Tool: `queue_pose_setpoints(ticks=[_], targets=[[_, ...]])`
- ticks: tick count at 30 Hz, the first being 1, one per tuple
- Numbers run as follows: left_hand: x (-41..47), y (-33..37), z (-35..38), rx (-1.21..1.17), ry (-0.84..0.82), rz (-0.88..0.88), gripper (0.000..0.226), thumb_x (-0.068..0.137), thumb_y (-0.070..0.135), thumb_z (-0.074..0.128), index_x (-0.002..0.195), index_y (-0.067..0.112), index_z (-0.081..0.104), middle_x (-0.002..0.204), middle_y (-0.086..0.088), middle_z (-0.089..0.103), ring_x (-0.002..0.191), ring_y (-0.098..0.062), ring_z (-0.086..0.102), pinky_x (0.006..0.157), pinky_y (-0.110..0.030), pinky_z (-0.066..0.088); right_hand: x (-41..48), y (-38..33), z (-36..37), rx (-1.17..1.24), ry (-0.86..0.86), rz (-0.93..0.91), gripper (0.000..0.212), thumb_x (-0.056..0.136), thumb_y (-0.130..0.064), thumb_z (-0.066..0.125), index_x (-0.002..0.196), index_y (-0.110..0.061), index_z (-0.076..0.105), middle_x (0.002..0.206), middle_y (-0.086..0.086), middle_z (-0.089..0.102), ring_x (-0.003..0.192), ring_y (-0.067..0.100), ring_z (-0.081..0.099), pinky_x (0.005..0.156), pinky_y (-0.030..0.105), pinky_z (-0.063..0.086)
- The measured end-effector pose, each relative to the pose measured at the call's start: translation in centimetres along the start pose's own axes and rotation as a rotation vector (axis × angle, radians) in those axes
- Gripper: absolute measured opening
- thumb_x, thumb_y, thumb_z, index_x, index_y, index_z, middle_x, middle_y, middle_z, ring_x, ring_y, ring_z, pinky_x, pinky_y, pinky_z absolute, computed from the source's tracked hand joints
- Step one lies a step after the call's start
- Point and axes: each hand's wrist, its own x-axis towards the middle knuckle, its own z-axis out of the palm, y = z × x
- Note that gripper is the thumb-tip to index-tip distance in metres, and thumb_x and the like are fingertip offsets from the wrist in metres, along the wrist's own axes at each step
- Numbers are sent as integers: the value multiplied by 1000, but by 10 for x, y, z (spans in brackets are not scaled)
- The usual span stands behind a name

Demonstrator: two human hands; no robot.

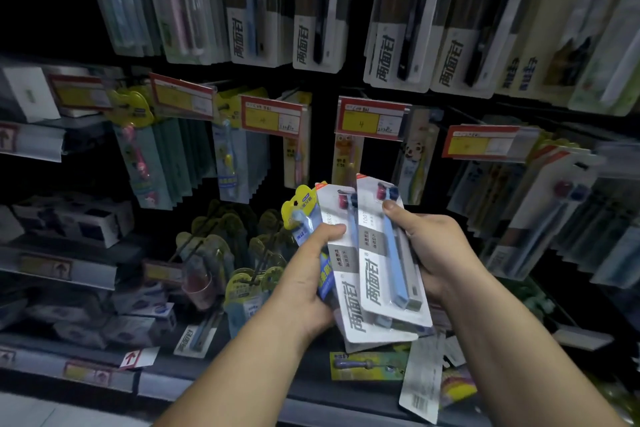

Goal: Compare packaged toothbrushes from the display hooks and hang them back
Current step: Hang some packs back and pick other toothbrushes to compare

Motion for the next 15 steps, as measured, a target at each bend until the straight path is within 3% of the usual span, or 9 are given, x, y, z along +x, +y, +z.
queue_pose_setpoints(ticks=[2, 5, 8, 10, 12, 15], targets=[[0, 2, -2, 28, 4, 5, 42, 82, 32, 77, 114, 4, 78, 116, -23, 75, 96, -38, 71, 105, -57, 50, 2, 0, -2, 3, -3, 11, 35, 92, -21, 76, 93, 13, 69, 82, 26, 76, 67, 39, 75, 61, 47, 63], [-1, 6, -6, 79, -16, 48, 21, 81, 25, 77, 90, 7, 81, 98, -21, 78, 78, -34, 73, 94, -52, 56, 3, -2, -4, -26, -64, 6, 32, 96, -22, 72, 99, 10, 70, 86, 25, 77, 70, 38, 76, 61, 45, 63], [1, 11, -13, 120, 20, 133, 11, 75, 21, 80, 79, 11, 79, 102, -23, 77, 85, -37, 71, 100, -60, 53, 5, -3, -4, -27, -134, 14, 28, 98, -23, 68, 105, 4, 69, 94, 24, 77, 77, 36, 77, 67, 46, 65], [1, 15, -18, 168, 78, 196, 38, 62, 26, 87, 94, 8, 79, 109, -25, 76, 90, -38, 71, 101, -61, 53, 6, -4, -4, -17, -144, 13, 27, 99, -25, 67, 107, 1, 67, 99, 23, 77, 82, 36, 77, 72, 48, 65], [0, 17, -23, 206, 128, 235, 67, 52, 30, 89, 113, 4, 76, 108, -23, 77, 86, -37, 73, 92, -55, 59, 4, -5, -3, -1, -127, 0, 22, 100, -25, 66, 106, -3, 66, 99, 21, 78, 80, 33, 77, 70, 47, 65], [-12, 22, -35, 234, 179, 298, 72, 55, 28, 90, 121, 5, 72, 103, -20, 79, 83, -37, 76, 81, -49, 63, -4, -7, -6, -8, -103, 21, 22, 102, -24, 63, 112, -5, 63, 101, 22, 78, 87, 38, 77, 70, 50, 65]])
